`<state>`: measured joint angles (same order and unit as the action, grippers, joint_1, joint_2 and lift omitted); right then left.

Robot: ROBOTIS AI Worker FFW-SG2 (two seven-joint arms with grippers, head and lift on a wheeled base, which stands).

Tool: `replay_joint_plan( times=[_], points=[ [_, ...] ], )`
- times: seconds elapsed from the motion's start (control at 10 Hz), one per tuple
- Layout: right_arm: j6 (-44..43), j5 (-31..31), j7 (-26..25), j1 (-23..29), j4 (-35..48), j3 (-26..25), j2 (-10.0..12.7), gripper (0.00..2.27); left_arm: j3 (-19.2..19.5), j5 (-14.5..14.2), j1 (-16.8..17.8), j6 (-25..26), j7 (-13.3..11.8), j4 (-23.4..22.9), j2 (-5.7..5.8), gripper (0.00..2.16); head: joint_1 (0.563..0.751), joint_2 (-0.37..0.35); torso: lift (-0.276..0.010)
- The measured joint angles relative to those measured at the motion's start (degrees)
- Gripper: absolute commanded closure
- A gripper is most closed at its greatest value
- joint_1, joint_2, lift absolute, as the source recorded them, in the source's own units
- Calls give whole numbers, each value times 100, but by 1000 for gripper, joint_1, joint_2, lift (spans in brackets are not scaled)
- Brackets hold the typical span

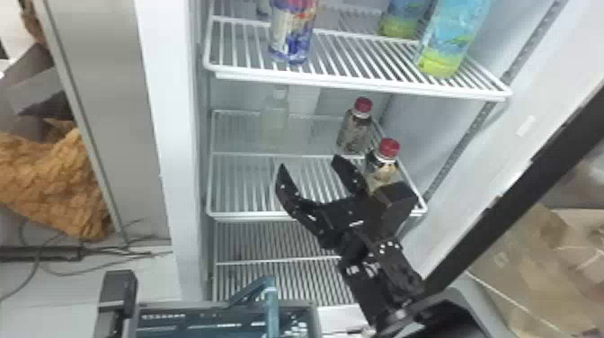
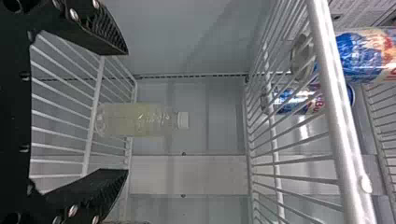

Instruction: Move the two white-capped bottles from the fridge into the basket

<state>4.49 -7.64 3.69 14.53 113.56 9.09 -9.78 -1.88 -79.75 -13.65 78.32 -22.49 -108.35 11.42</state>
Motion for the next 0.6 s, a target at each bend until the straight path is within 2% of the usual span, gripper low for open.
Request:
replay_joint_plan(
  times=[0.6],
  points=[
    [-213,73,-35,-1013,-1247,109,96,88,-47,-17,37,13,9,0,2,1154,695,-241,-260]
  ],
)
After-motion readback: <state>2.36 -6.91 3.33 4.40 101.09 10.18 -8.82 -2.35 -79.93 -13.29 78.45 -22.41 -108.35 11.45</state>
